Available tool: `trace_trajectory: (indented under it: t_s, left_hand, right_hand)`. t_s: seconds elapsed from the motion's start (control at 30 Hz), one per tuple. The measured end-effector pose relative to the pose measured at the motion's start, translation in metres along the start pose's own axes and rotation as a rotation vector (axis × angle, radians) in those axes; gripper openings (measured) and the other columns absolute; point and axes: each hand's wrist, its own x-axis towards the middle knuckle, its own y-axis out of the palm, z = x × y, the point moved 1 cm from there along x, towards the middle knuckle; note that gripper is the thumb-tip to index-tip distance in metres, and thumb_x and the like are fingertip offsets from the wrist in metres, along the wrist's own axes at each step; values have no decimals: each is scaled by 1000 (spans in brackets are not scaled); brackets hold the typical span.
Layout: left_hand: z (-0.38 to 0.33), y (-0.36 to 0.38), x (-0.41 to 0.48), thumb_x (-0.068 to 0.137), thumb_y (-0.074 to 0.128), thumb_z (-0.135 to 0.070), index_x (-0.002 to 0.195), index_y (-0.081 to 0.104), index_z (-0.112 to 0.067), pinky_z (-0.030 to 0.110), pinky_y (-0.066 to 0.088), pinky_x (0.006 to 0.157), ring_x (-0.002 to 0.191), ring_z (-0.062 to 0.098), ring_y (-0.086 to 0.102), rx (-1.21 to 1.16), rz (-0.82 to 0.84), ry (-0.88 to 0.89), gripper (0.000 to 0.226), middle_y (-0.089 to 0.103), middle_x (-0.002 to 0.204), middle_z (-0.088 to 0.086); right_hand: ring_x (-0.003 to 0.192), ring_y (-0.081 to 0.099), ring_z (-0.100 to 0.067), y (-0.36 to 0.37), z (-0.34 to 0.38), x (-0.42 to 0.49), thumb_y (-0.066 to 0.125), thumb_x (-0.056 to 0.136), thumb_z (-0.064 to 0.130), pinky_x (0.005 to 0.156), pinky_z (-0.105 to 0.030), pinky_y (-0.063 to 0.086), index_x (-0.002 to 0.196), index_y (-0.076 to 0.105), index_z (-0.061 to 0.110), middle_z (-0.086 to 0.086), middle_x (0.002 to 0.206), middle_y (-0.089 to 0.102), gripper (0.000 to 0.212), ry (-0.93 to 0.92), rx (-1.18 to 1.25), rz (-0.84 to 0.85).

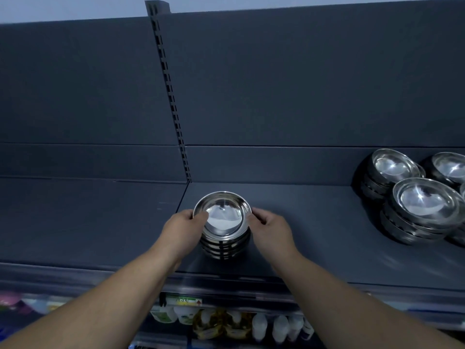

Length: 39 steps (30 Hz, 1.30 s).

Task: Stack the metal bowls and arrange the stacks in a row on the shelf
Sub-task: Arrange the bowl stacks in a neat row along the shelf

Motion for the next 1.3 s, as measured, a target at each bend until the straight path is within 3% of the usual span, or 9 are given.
trace_trajectory:
  t_s: [0.1, 0.3, 0.5, 0.57, 0.63, 0.77, 1.0, 1.2, 1.3]
  left_hand:
    - [6, 2, 2, 90, 49, -44, 103, 65, -26, 42, 52, 93, 97, 23, 64, -34, 16, -27, 27, 70, 102, 1]
    - [7, 2, 3, 94, 34, -25, 93, 65, -16, 46, 52, 94, 99, 27, 62, -22, 22, -14, 33, 67, 96, 3]
    - [10, -2, 4, 89, 41, -21, 68, 59, -14, 34, 48, 69, 70, 20, 47, -17, -127, 16, 28, 55, 71, 1]
    - [6, -3, 3, 92, 47, -23, 87, 71, -21, 37, 54, 81, 79, 21, 62, 25, -149, 68, 25, 69, 81, -5]
    - [2, -5, 3, 93, 49, -23, 102, 71, -25, 37, 53, 90, 93, 21, 66, 59, -177, 96, 24, 73, 91, -6]
    - [3, -8, 9, 90, 55, -25, 92, 73, -24, 38, 57, 86, 86, 19, 69, 67, -157, 74, 19, 74, 82, -6]
    - [1, -10, 12, 85, 56, -22, 85, 74, -20, 40, 58, 85, 84, 22, 70, 57, -173, 56, 19, 73, 77, -2]
    - [7, -7, 10, 88, 58, -28, 88, 73, -22, 40, 57, 84, 84, 21, 69, 24, -185, 94, 16, 74, 80, -2]
    - [9, -4, 3, 94, 54, -31, 102, 69, -26, 29, 52, 77, 90, 20, 67, 38, -188, 154, 18, 72, 90, -4]
  right_hand:
    - [90, 64, -2, 0, -4, 2, 56, 97, 30, 83, -18, 46, 110, 72, 25, 16, 88, 69, 21, 40, 36, 0]
    - [104, 66, -9, 10, -10, 3, 51, 97, 35, 100, -41, 52, 119, 71, 24, 14, 104, 73, 31, 113, 84, -4]
    - [93, 67, -8, 3, -4, -1, 53, 99, 27, 82, -18, 49, 111, 73, 24, 17, 92, 73, 24, 22, 23, -27]
    - [81, 63, 4, 4, -3, -1, 53, 100, 26, 73, -7, 44, 117, 71, 23, 25, 86, 67, 25, 8, 26, -15]
    - [79, 58, 8, 5, -1, 0, 53, 100, 25, 79, -10, 41, 122, 68, 21, 29, 78, 59, 28, 6, 28, -18]
    - [87, 61, -4, 5, 2, 2, 53, 99, 25, 86, -17, 41, 119, 69, 17, 27, 74, 58, 27, 16, 28, -23]
    - [108, 57, -3, 5, 2, 7, 54, 99, 30, 95, -18, 39, 132, 62, 14, 6, 120, 68, 38, 32, 8, 0]
    - [102, 57, -1, 3, -1, 4, 53, 99, 31, 92, -18, 40, 135, 59, 21, 10, 116, 66, 37, 29, 18, 36]
    - [113, 52, -1, 1, -5, 2, 52, 100, 36, 103, -21, 39, 141, 52, 24, 10, 131, 60, 43, 49, 48, 61]
